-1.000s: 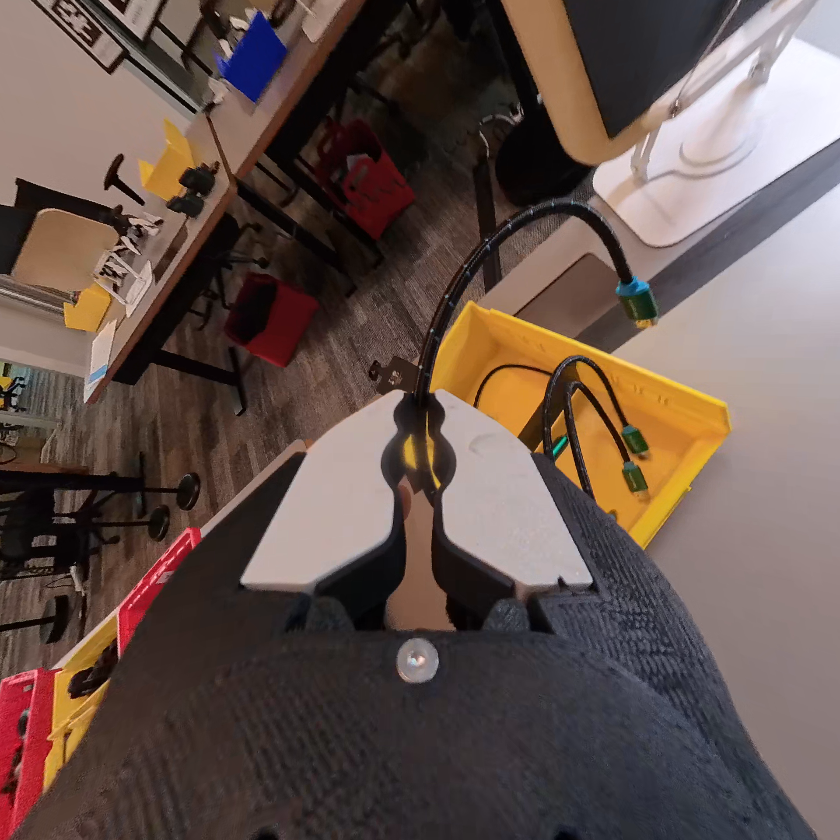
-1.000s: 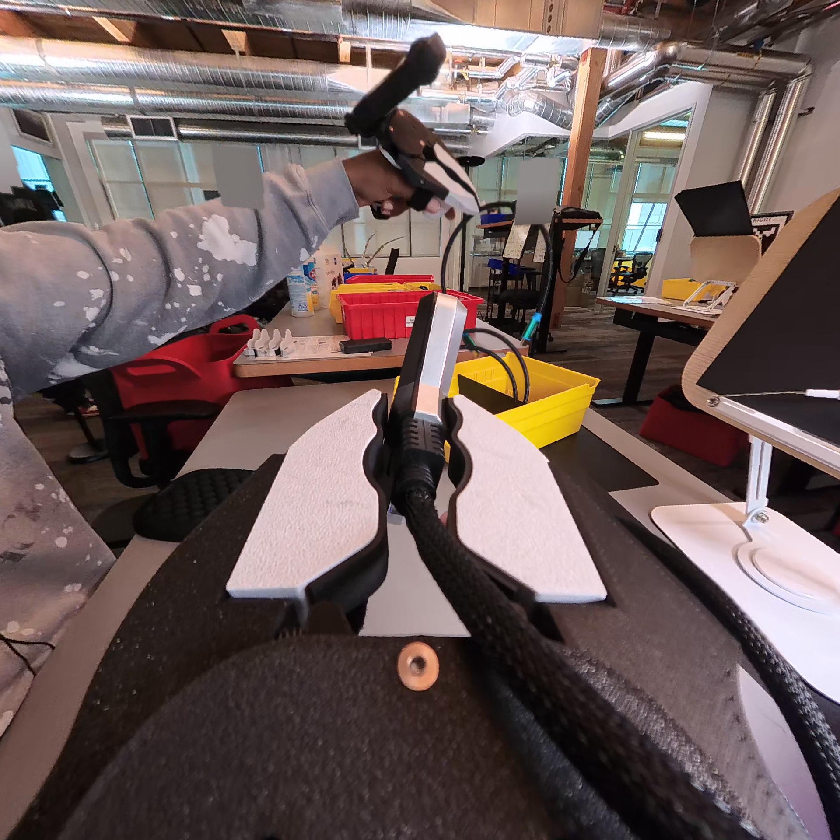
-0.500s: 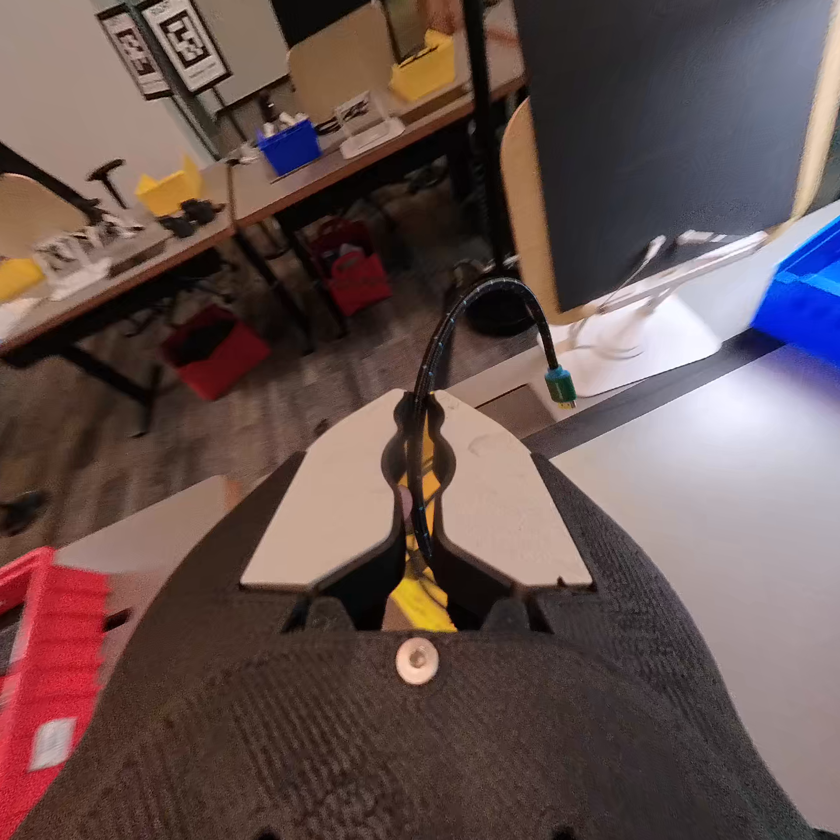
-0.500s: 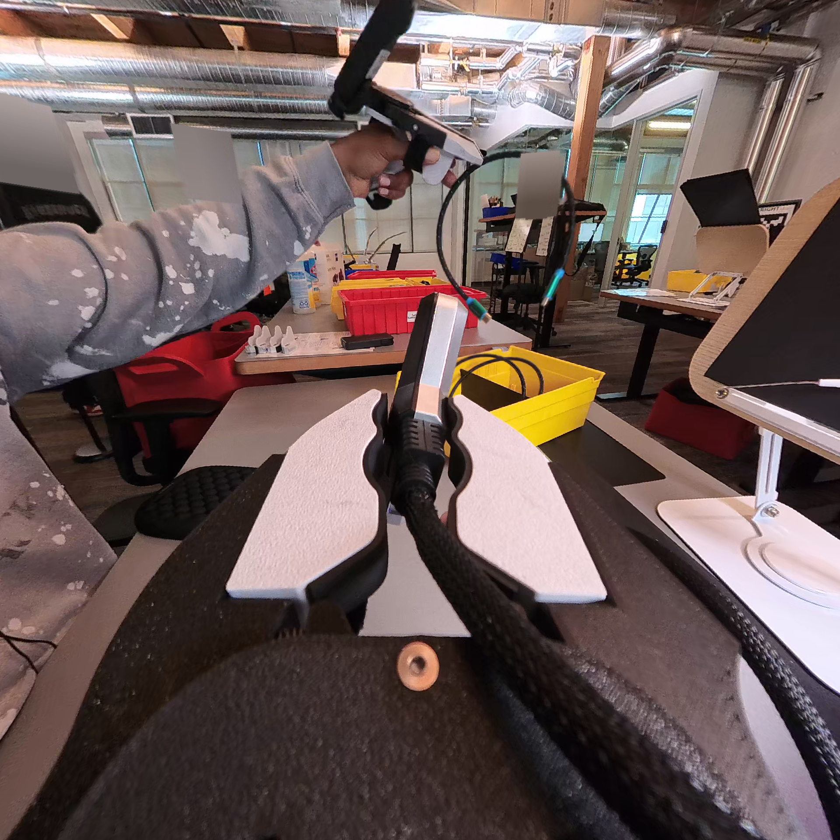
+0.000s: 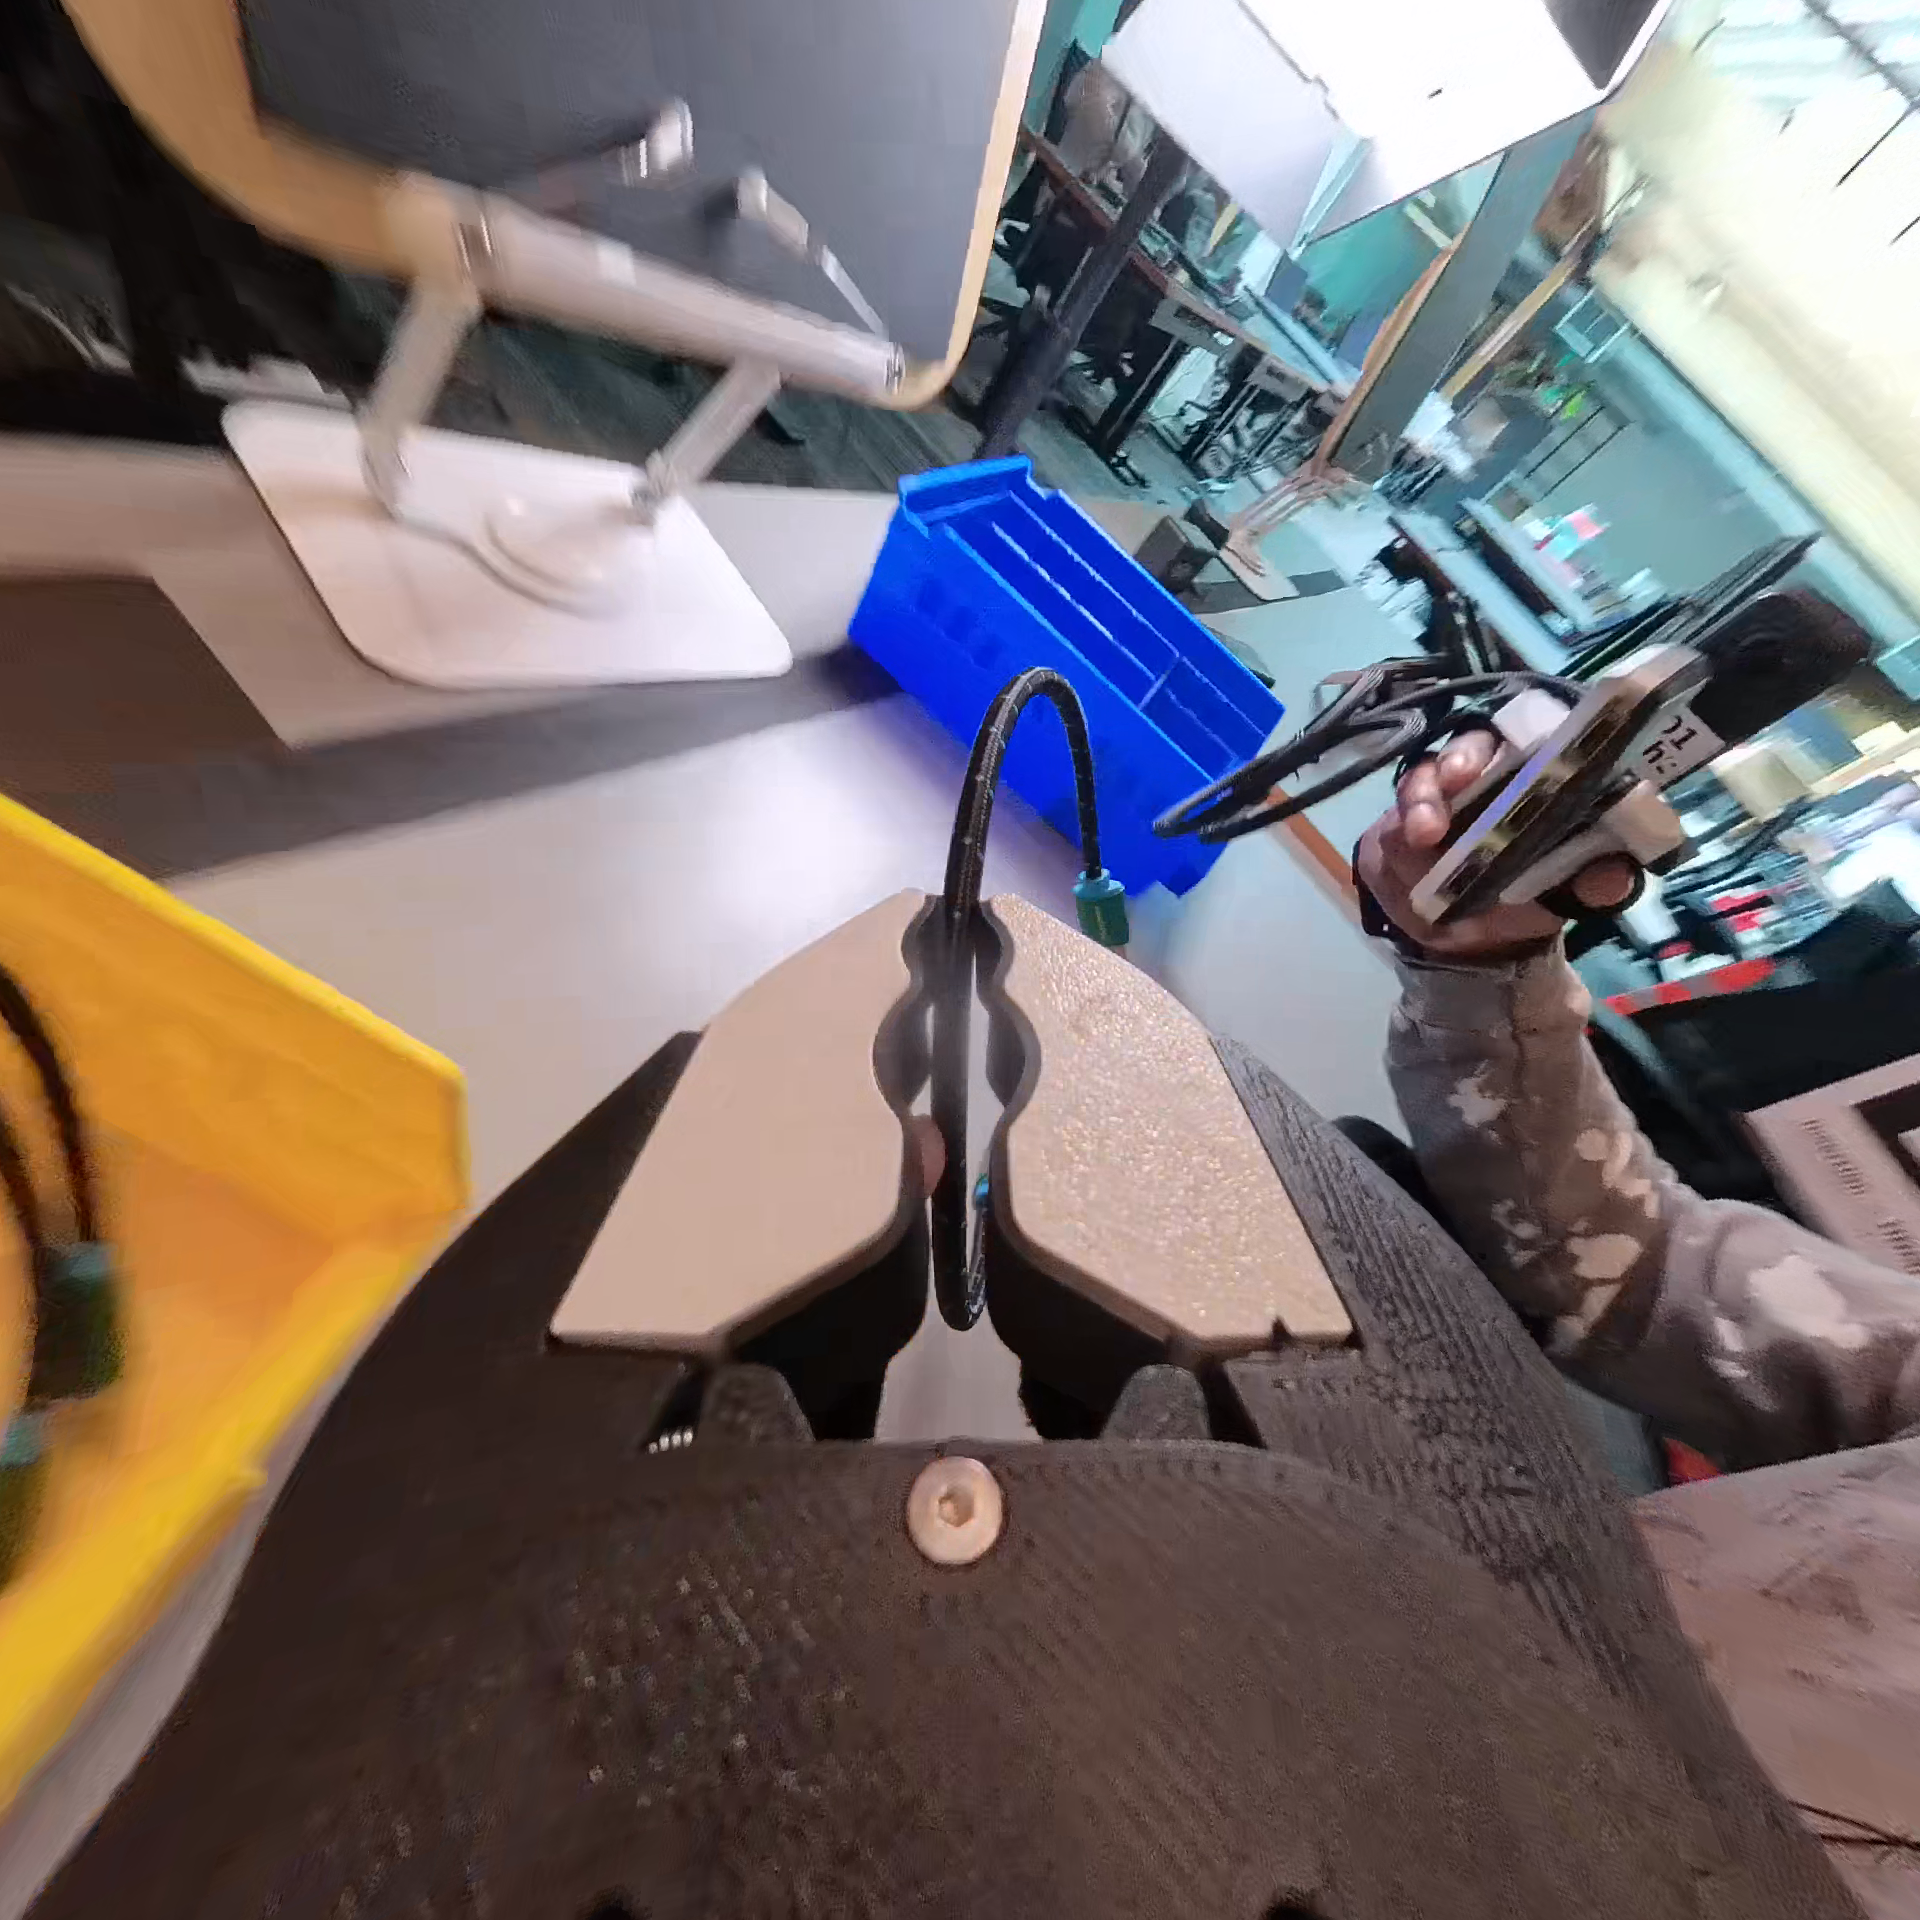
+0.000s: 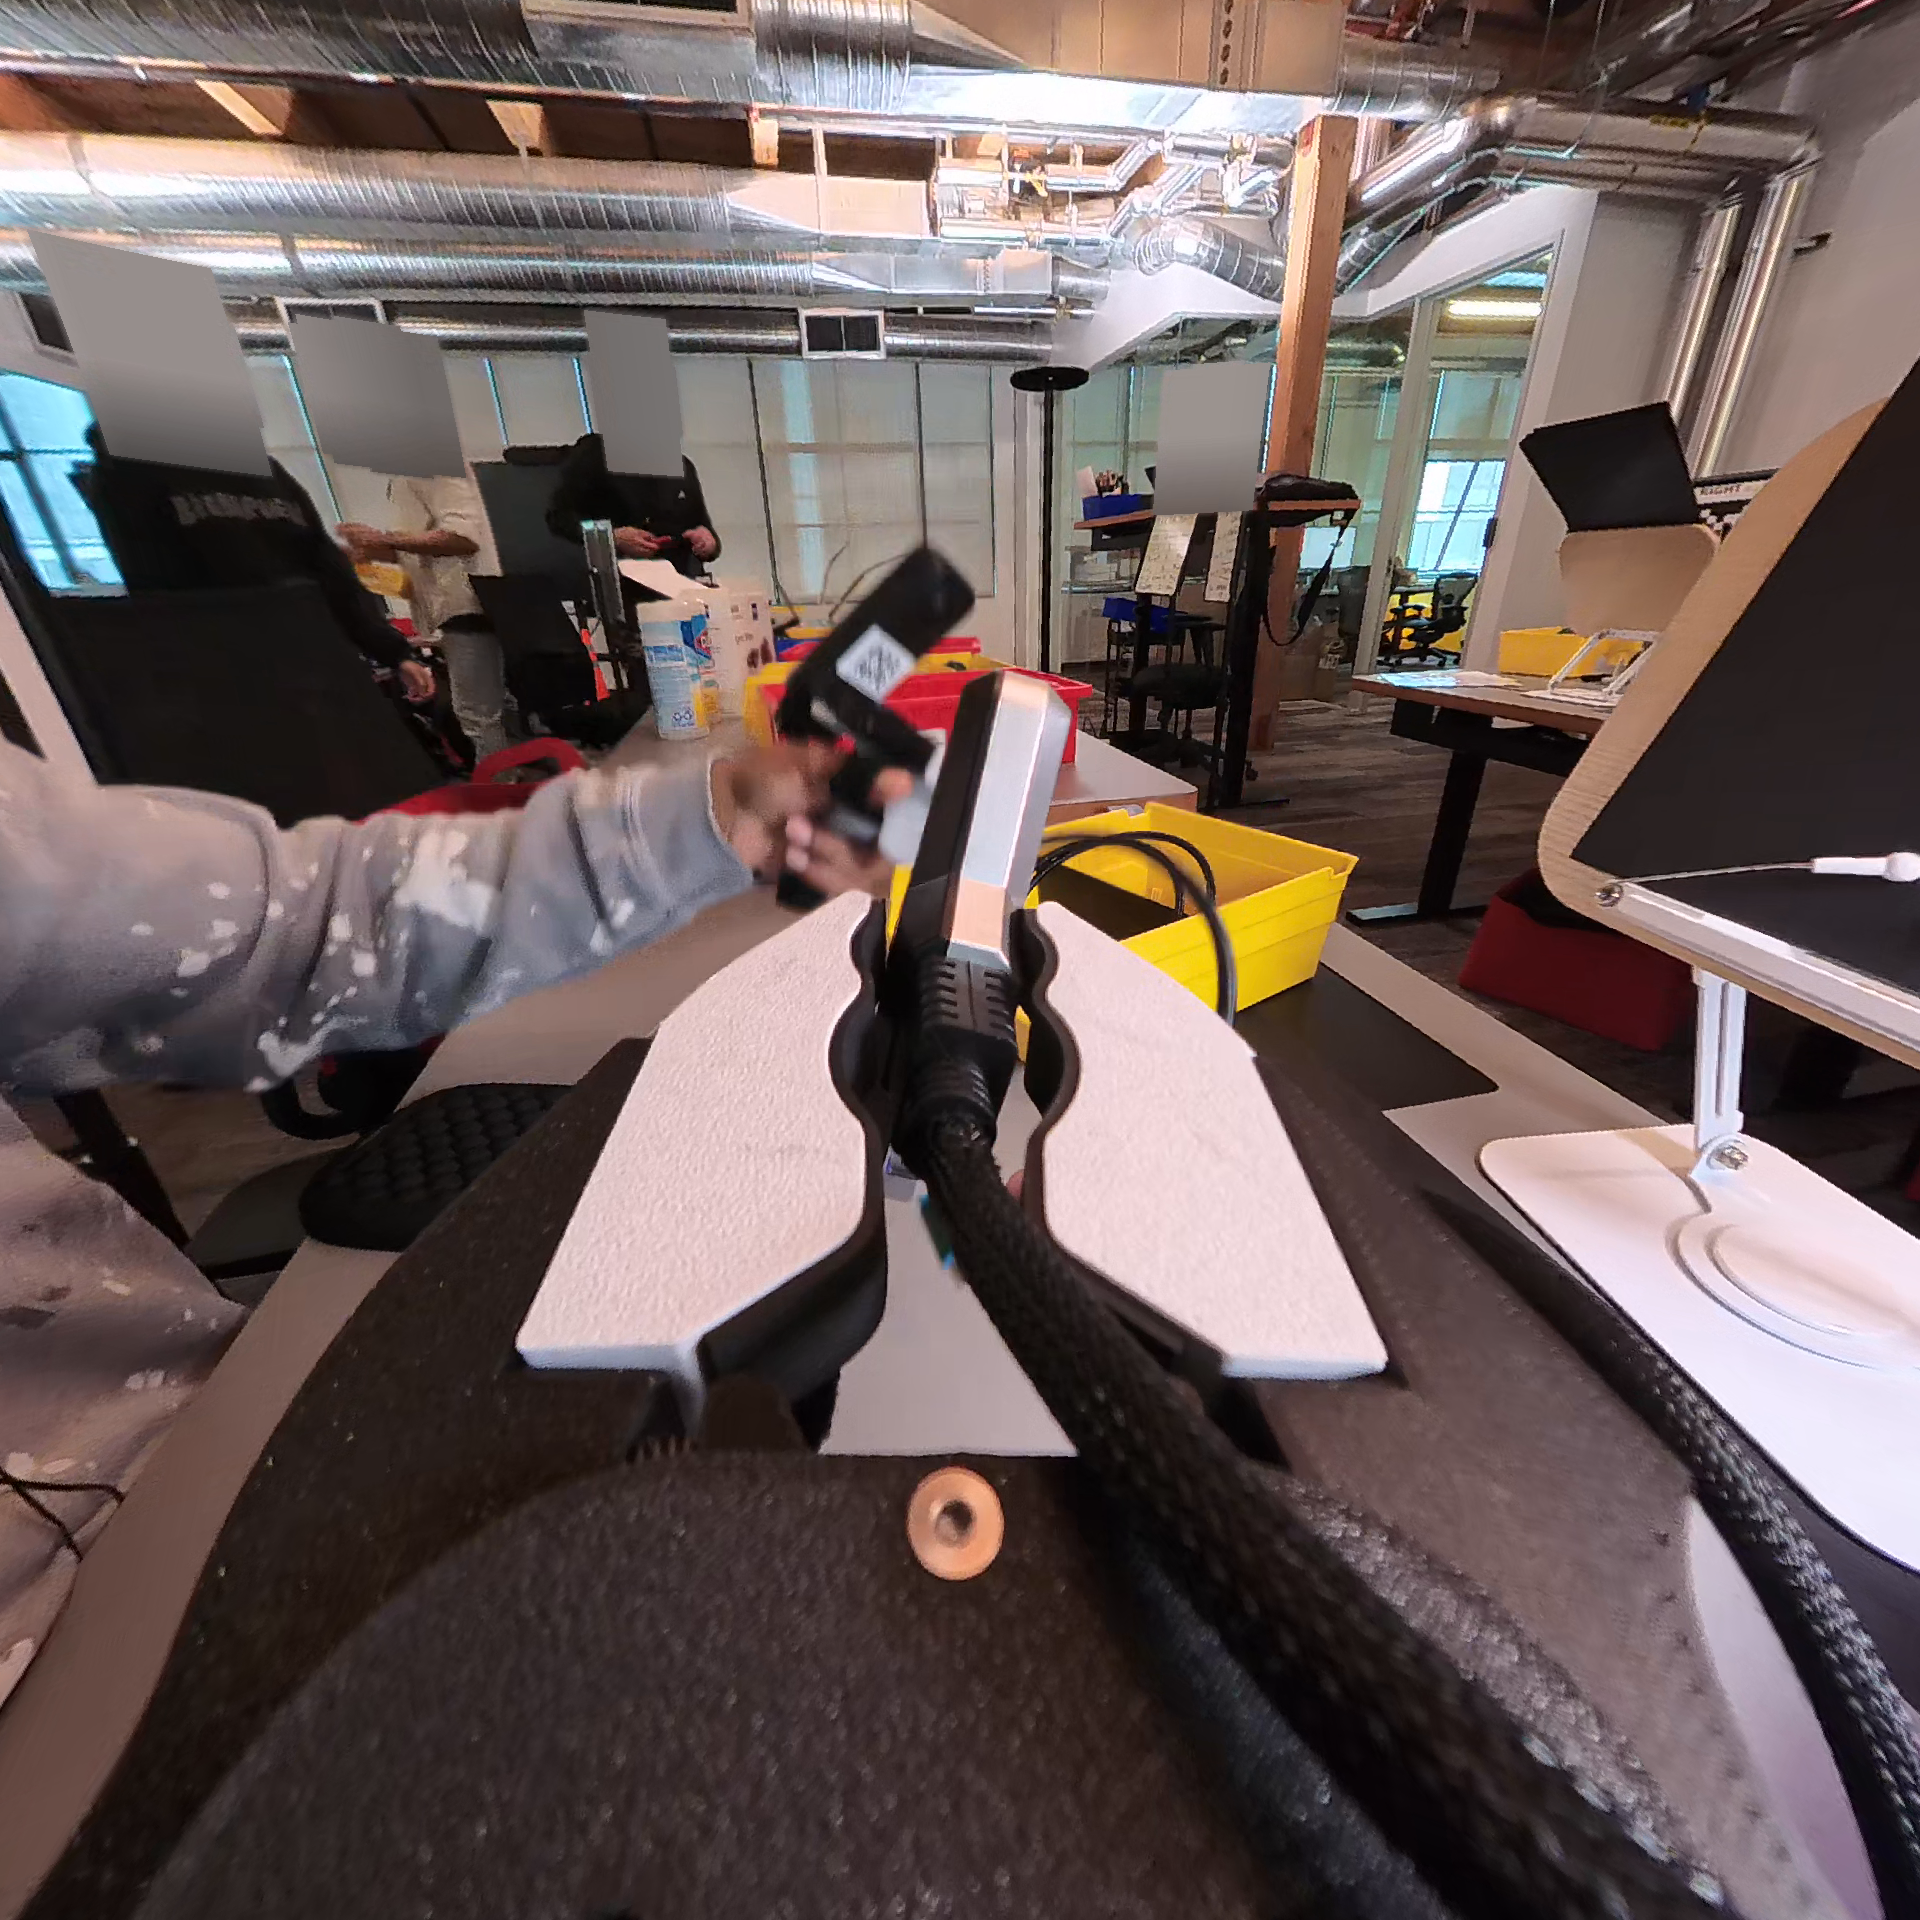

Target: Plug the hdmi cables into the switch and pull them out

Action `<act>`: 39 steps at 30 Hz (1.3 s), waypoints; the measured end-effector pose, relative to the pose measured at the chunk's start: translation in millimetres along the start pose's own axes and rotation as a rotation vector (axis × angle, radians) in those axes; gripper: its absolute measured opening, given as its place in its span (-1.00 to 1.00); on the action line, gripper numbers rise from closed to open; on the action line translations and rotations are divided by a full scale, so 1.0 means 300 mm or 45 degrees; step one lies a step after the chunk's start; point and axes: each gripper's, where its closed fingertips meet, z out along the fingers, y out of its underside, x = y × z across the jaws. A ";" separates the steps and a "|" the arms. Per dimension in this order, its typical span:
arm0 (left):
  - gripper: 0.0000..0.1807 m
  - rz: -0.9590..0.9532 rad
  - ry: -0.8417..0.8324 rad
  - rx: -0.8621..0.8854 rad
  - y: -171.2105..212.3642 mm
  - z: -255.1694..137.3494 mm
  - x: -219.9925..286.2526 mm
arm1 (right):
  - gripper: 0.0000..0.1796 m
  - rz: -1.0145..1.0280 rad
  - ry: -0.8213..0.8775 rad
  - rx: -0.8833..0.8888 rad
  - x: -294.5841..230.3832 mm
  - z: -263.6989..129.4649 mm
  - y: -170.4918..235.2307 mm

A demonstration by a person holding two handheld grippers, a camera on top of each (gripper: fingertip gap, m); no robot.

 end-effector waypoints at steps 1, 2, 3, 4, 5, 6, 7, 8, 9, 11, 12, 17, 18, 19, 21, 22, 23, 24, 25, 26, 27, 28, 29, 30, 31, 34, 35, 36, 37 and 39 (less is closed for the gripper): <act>-0.93 -0.060 0.014 -0.003 0.061 0.030 -0.021 | -0.74 0.002 0.002 0.003 0.002 -0.003 -0.001; -0.93 -0.103 0.005 -0.007 0.116 0.054 -0.048 | -0.74 0.004 0.002 0.004 0.003 -0.004 -0.001; -0.93 -0.136 -0.009 0.008 0.158 0.071 -0.073 | -0.74 0.005 0.003 0.002 0.005 -0.004 0.001; -0.93 -0.177 -0.010 0.030 0.188 0.081 -0.092 | -0.74 0.006 0.004 -0.001 0.006 -0.004 0.004; -0.93 -0.211 -0.017 0.042 0.212 0.087 -0.108 | -0.74 0.009 0.003 -0.004 0.007 -0.003 0.007; -0.94 -0.218 -0.042 0.051 0.231 0.088 -0.126 | -0.74 0.012 0.002 -0.007 0.009 -0.001 0.011; -0.93 -0.205 -0.073 0.043 0.251 0.088 -0.141 | -0.74 0.015 0.001 -0.011 0.009 0.001 0.016; -0.93 -0.181 -0.106 0.024 0.272 0.089 -0.153 | -0.74 0.019 0.000 -0.016 0.011 0.004 0.021; -0.93 -0.153 -0.138 -0.007 0.294 0.089 -0.162 | -0.73 0.022 0.000 -0.022 0.012 0.006 0.027; -0.93 -0.079 -0.207 -0.066 0.332 0.086 -0.179 | -0.73 0.028 0.000 -0.033 0.014 0.011 0.039; -0.94 -0.036 -0.248 -0.096 0.349 0.082 -0.189 | -0.73 0.031 0.000 -0.040 0.016 0.014 0.046; -0.99 0.179 -0.387 -0.177 0.386 0.064 -0.209 | -0.74 0.054 -0.001 -0.067 0.024 0.023 0.078; -0.99 0.223 -0.404 -0.189 0.389 0.063 -0.207 | -0.74 0.059 -0.001 -0.074 0.026 0.025 0.086; -0.99 0.274 -0.404 -0.193 0.388 0.066 -0.198 | -0.74 0.064 -0.001 -0.080 0.027 0.027 0.093; -0.93 0.347 -0.375 -0.194 0.384 0.081 -0.160 | -0.74 0.069 0.004 -0.094 0.033 0.033 0.111; -0.90 0.374 -0.346 -0.192 0.382 0.092 -0.134 | -0.74 0.071 0.007 -0.104 0.036 0.036 0.122; -0.88 0.399 -0.319 -0.186 0.379 0.104 -0.107 | -0.74 0.074 0.011 -0.113 0.039 0.039 0.133; -0.86 0.425 -0.288 -0.177 0.376 0.117 -0.080 | -0.74 0.077 0.014 -0.121 0.041 0.043 0.144; -0.84 0.449 -0.248 -0.167 0.375 0.132 -0.049 | -0.74 0.081 0.013 -0.129 0.041 0.048 0.155; -0.82 0.465 -0.212 -0.157 0.374 0.145 -0.021 | -0.74 0.084 0.010 -0.138 0.039 0.053 0.166; -0.79 0.478 -0.172 -0.147 0.373 0.159 0.008 | -0.74 0.087 0.005 -0.145 0.037 0.059 0.177; -0.75 0.490 -0.113 -0.135 0.372 0.172 0.045 | -0.74 0.090 -0.003 -0.151 0.032 0.066 0.188; -0.71 0.492 -0.045 -0.115 0.368 0.184 0.086 | -0.74 0.096 -0.016 -0.153 0.025 0.073 0.198; -0.69 0.485 0.026 -0.086 0.359 0.194 0.128 | -0.74 0.103 -0.035 -0.153 0.016 0.082 0.209; -0.67 0.470 0.102 -0.050 0.346 0.203 0.173 | -0.74 0.112 -0.059 -0.151 0.005 0.091 0.220; -0.61 0.428 0.283 0.020 0.314 0.231 0.276 | -0.74 0.148 -0.128 -0.142 -0.030 0.118 0.247; -0.59 0.418 0.335 0.024 0.310 0.244 0.303 | -0.74 0.160 -0.148 -0.142 -0.042 0.126 0.254; -0.58 0.408 0.380 0.017 0.309 0.259 0.326 | -0.74 0.171 -0.153 -0.143 -0.048 0.133 0.260; -0.61 0.407 0.420 -0.008 0.316 0.271 0.344 | -0.74 0.181 -0.139 -0.134 -0.042 0.133 0.260; -0.67 0.371 0.473 -0.008 0.308 0.284 0.355 | -0.74 0.230 -0.129 -0.106 -0.025 0.118 0.248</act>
